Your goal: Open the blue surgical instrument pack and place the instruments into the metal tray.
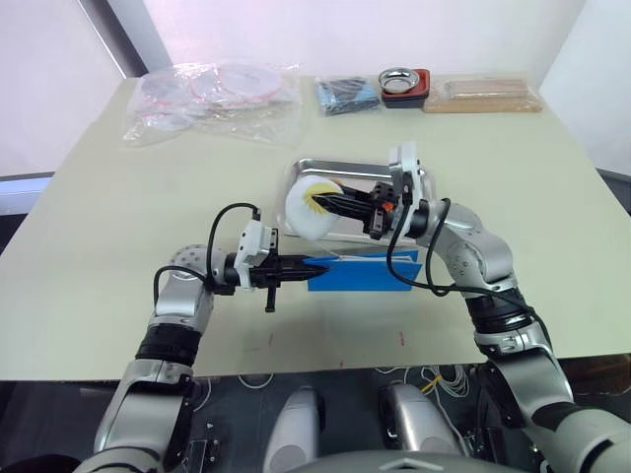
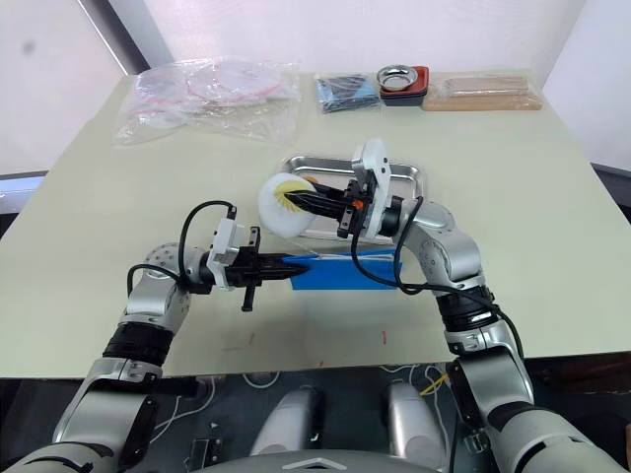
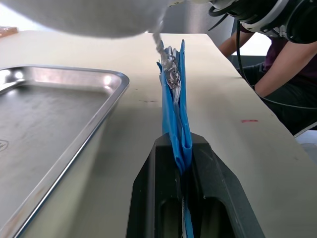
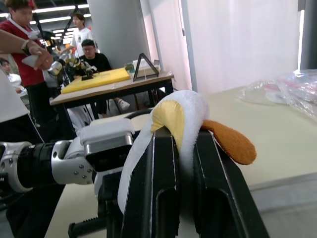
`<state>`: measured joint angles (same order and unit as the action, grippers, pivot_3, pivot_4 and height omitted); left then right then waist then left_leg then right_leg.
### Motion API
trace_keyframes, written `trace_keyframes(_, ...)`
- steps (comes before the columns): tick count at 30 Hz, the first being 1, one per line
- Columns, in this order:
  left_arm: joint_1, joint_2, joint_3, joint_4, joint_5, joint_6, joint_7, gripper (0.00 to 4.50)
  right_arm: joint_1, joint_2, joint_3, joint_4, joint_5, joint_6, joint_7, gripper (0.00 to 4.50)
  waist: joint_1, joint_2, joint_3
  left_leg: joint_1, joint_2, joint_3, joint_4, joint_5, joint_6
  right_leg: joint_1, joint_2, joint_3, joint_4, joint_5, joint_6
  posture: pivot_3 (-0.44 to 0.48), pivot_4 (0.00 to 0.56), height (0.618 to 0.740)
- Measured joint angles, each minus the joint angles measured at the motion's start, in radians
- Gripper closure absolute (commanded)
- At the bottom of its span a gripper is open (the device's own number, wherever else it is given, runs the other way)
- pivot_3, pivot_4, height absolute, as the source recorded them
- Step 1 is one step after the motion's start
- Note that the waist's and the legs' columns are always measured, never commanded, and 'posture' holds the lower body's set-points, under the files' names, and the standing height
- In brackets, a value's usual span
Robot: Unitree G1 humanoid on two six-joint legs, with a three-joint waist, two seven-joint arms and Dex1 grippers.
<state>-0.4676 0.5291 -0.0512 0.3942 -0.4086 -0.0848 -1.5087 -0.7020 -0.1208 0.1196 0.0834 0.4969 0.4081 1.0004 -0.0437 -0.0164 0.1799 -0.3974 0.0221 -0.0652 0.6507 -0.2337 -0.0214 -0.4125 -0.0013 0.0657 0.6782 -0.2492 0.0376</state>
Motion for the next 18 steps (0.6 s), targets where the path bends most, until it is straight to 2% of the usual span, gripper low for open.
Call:
trace_keyframes(5, -0.001, -0.002, 0.002, 0.006, 0.003, -0.008, -0.006, 4.50, 0.057, -0.062, 0.063, -0.087, -0.011, -0.042, 0.109, 4.47, 0.002, 0.000, 0.000, 0.000, 0.000, 0.000, 0.000, 0.000, 0.000, 0.000, 0.000, 0.000, 0.000, 0.000, 0.000, 0.000, 0.150, 0.740)
trace_keyframes(8, 0.000, -0.003, 0.001, 0.007, 0.004, -0.009, -0.012, 4.50, 0.068, -0.114, 0.101, -0.123, -0.012, -0.039, 0.172, 3.26, 0.002, 0.000, 0.000, 0.000, 0.000, 0.000, 0.001, 0.000, 0.000, 0.000, 0.000, 0.000, 0.000, 0.000, 0.000, 0.000, 0.150, 0.740)
trace_keyframes(10, -0.001, -0.003, 0.002, 0.007, 0.005, -0.009, -0.012, 4.50, 0.070, -0.129, 0.108, -0.155, 0.006, -0.030, 0.202, 2.04, 0.001, 0.000, 0.000, 0.000, 0.000, 0.000, 0.001, 0.000, 0.000, 0.000, 0.000, 0.000, 0.000, 0.000, 0.000, 0.000, 0.150, 0.740)
trace_keyframes(14, -0.001, -0.007, 0.001, 0.007, 0.007, -0.009, -0.012, 4.50, 0.070, -0.134, 0.112, -0.179, 0.032, -0.013, 0.219, 0.32, 0.003, 0.000, 0.000, 0.000, 0.000, 0.000, 0.001, 0.000, 0.000, 0.000, 0.000, 0.000, 0.000, 0.000, 0.000, 0.000, 0.150, 0.740)
trace_keyframes(15, -0.001, -0.007, 0.001, 0.007, 0.007, -0.009, -0.013, 4.50, 0.070, -0.137, 0.111, -0.182, 0.037, -0.011, 0.220, 0.12, 0.003, 0.000, 0.000, 0.000, -0.001, 0.000, 0.001, 0.000, 0.000, 0.000, -0.001, 0.000, 0.000, 0.000, 0.000, 0.000, 0.150, 0.740)
trace_keyframes(18, -0.001, -0.008, 0.001, 0.007, 0.008, -0.009, -0.012, 4.50, 0.070, -0.148, 0.106, -0.185, 0.055, 0.003, 0.220, 0.12, 0.003, 0.000, 0.000, 0.000, -0.001, 0.000, 0.001, 0.000, 0.000, 0.000, -0.001, 0.000, 0.000, 0.000, 0.000, 0.000, 0.150, 0.740)
